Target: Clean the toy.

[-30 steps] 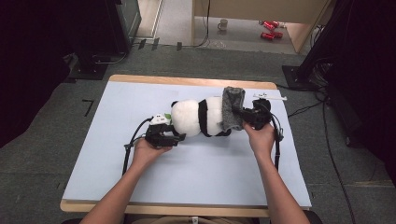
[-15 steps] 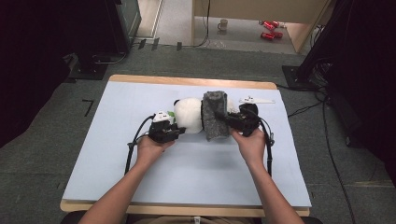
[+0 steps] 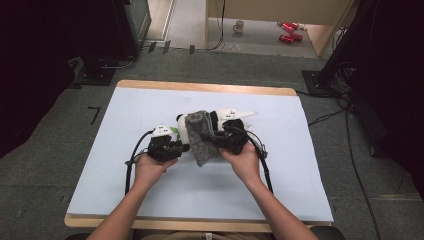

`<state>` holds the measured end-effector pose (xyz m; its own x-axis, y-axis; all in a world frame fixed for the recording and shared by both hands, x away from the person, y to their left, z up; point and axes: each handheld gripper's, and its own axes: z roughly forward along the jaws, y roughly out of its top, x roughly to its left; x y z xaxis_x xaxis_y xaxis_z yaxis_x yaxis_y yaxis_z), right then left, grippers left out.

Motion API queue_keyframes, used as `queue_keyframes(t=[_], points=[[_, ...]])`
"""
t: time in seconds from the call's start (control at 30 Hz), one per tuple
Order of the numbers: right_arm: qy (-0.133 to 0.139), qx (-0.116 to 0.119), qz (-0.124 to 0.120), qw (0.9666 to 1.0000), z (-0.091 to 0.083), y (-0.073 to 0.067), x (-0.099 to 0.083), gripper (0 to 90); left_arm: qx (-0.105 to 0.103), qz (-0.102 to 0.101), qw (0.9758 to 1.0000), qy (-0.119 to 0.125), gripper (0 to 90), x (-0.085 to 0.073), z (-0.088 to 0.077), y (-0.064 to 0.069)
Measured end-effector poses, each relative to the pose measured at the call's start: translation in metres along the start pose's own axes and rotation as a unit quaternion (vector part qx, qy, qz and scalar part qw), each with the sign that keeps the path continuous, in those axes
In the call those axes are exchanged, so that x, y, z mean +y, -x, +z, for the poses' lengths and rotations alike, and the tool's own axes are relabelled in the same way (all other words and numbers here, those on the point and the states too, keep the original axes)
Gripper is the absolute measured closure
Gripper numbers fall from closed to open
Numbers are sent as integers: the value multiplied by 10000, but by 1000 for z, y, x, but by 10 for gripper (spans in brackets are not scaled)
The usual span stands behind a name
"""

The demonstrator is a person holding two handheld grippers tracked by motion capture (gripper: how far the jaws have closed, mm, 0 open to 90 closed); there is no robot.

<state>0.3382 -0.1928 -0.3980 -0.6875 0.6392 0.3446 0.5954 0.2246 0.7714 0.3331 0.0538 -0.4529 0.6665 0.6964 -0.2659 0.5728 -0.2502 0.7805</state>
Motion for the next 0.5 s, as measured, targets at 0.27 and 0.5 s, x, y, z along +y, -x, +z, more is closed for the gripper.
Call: queue_keyframes(t=[0.27, 0.5], points=[[-381, 94, -369, 9985, 37, -13, -10, 787, 46, -294, 9995, -142, 703, -9, 0, 1], [-613, -269, -907, 9936, 38, -12, -11, 792, 223, -46, 9996, -161, 701, -11, 2, -4]])
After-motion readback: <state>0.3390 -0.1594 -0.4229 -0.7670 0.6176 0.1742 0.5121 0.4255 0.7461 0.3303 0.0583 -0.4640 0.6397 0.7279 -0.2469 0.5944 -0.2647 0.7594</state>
